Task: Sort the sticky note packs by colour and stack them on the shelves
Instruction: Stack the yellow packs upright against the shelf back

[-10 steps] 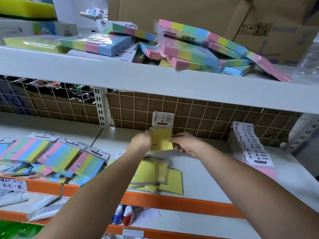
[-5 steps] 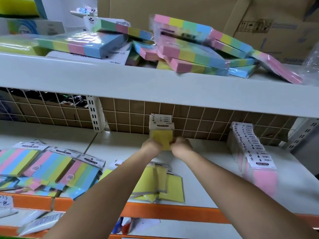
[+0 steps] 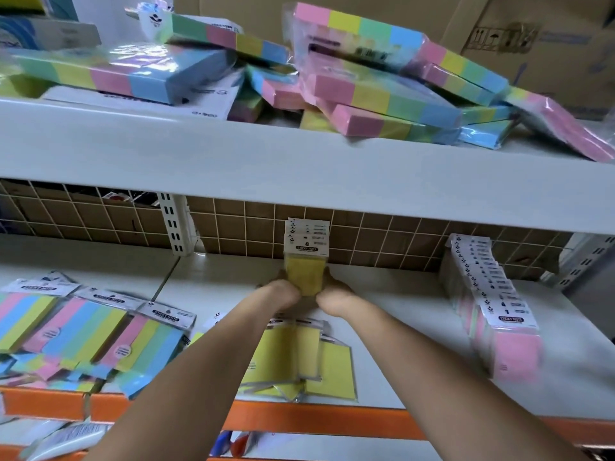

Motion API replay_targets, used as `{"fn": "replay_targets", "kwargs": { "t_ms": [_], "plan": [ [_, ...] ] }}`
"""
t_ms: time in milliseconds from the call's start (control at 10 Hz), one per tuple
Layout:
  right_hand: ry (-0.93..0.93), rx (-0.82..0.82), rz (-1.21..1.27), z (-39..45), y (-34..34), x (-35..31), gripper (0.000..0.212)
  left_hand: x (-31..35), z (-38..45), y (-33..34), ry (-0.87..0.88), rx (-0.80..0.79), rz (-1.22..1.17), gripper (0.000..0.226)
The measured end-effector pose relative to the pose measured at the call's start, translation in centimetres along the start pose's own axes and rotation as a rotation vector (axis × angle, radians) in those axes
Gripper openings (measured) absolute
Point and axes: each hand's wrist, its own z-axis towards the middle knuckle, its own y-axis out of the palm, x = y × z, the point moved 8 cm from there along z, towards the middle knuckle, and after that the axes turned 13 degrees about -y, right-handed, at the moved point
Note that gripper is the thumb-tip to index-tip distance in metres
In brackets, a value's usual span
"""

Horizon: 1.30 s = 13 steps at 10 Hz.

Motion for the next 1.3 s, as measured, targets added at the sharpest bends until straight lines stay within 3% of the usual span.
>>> {"fn": "replay_targets", "kwargs": {
  "t_ms": [300,400,500,600,700,900,1200,1300],
  "plan": [
    [-0.032,-0.037,-0.032,-1.1,-0.4,-0.7,0.074,-0.3,-0.2,0.3,0.080,-0.051,0.165,0.038],
    [-0.030,-0.036,0.011,-1.8,-0.9,-0.7,0.073,-0.9,1.2,0.9,0.033,-0.067,0.091,0.036],
    [-0.018,0.012,0.023,-2.9,-1.5,-0.8,0.061,-1.4,-0.3,-0.4,0.024,0.005,0.022,0.038],
    [-0.049,0.093,0.041,-4.4,-2.4,-1.1,0.027,-2.2,-1.4,-1.7,-0.032,0.062,-0.030,0.032],
    [-0.068,0.155,0.098,-5.9,-3.1,-2.0,0.007,-3.4,-2.1,-2.7,-0.081,0.119,-0.098,0.018],
    [-0.106,-0.028,0.152,-7.9,-0.4,-4.7,0.030,-6.0,-4.6,-5.0,-0.145,0.290,-0.008,0.011],
    [-0.027,-0.123,0.212,-10.2,1.1,-5.7,0.055,-7.3,-6.4,-3.6,-0.121,0.216,-0.007,0.009],
    [-0.010,-0.131,0.156,-10.7,1.7,-6.5,0.055,-7.4,-7.0,-3.1,-0.128,0.175,-0.013,0.011]
  ]
}}
